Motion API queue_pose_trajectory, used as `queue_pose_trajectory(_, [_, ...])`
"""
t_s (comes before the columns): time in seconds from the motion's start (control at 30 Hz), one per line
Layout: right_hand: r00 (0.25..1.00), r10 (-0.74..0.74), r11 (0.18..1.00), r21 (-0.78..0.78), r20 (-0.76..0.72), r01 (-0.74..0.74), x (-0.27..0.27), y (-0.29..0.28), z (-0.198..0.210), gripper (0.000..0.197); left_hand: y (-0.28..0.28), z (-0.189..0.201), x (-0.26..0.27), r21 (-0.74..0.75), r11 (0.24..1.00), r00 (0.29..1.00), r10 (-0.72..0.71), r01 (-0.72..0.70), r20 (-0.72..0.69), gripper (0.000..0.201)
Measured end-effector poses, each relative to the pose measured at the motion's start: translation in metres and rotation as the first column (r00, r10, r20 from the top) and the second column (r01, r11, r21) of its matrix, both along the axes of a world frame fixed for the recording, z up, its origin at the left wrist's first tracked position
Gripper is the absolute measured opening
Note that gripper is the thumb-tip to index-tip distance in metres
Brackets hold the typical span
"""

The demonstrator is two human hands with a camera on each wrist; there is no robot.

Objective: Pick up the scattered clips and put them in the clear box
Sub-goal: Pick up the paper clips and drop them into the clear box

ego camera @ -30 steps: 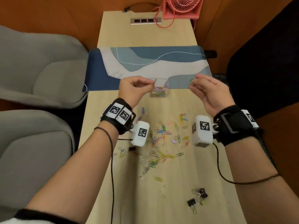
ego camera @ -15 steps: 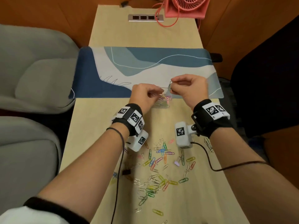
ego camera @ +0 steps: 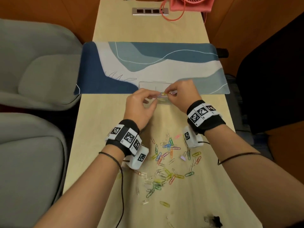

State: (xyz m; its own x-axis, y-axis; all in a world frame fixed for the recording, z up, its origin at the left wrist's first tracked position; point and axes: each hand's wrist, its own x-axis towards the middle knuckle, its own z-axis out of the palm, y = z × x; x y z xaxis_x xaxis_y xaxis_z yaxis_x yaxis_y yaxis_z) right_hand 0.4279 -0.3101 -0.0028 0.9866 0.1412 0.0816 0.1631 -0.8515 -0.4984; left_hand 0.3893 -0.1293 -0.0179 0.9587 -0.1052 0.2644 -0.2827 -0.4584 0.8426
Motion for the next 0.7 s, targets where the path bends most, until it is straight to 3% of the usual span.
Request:
queue_pose_trajectory(0.13, [0.999, 0.028, 0.999, 0.023, 0.033, -0.029, -0.019, 0.005, 0.010, 0.018, 0.011, -0.010, -0.051, 0.045, 0.997, 0.992, -0.063, 0.069, -0.112, 0.022])
queue_pose_trajectory(0.23, [0.999, -0.051, 0.994, 0.093, 0.006, 0.050, -0.065, 0.003, 0.012, 0.018, 0.021, -0.019, -0.098, 0.143, 0.977, 0.970, -0.126, 0.157, -0.206, 0.025])
queue_pose_trajectory(0.3, [0.988, -0.051, 0.996, 0.061, -0.146, 0.060, -0.112, 0.004, 0.012, 0.017, 0.024, -0.022, -0.131, 0.291, 0.917, 0.950, -0.207, 0.272, -0.234, 0.033])
queue_pose_trajectory(0.4, [0.904, -0.042, 0.999, -0.016, -0.424, 0.039, -0.190, 0.011, 0.007, 0.015, 0.022, -0.027, -0.177, 0.473, 0.771, 0.904, -0.348, 0.426, -0.247, 0.047])
queue_pose_trajectory(0.5, [0.836, -0.078, 0.995, -0.090, -0.543, 0.034, -0.266, 0.017, -0.006, 0.029, 0.025, -0.035, -0.213, 0.509, 0.714, 0.877, -0.382, 0.480, -0.291, 0.057])
queue_pose_trajectory(0.6, [0.787, -0.107, 0.991, -0.132, -0.608, 0.033, -0.327, 0.021, -0.022, 0.060, 0.034, -0.039, -0.240, 0.535, 0.707, 0.885, -0.337, 0.462, -0.320, 0.059])
queue_pose_trajectory(0.7, [0.797, -0.136, 0.991, -0.078, -0.588, 0.111, -0.364, 0.030, -0.039, 0.076, 0.042, -0.037, -0.264, 0.579, 0.679, 0.890, -0.303, 0.452, -0.340, 0.057])
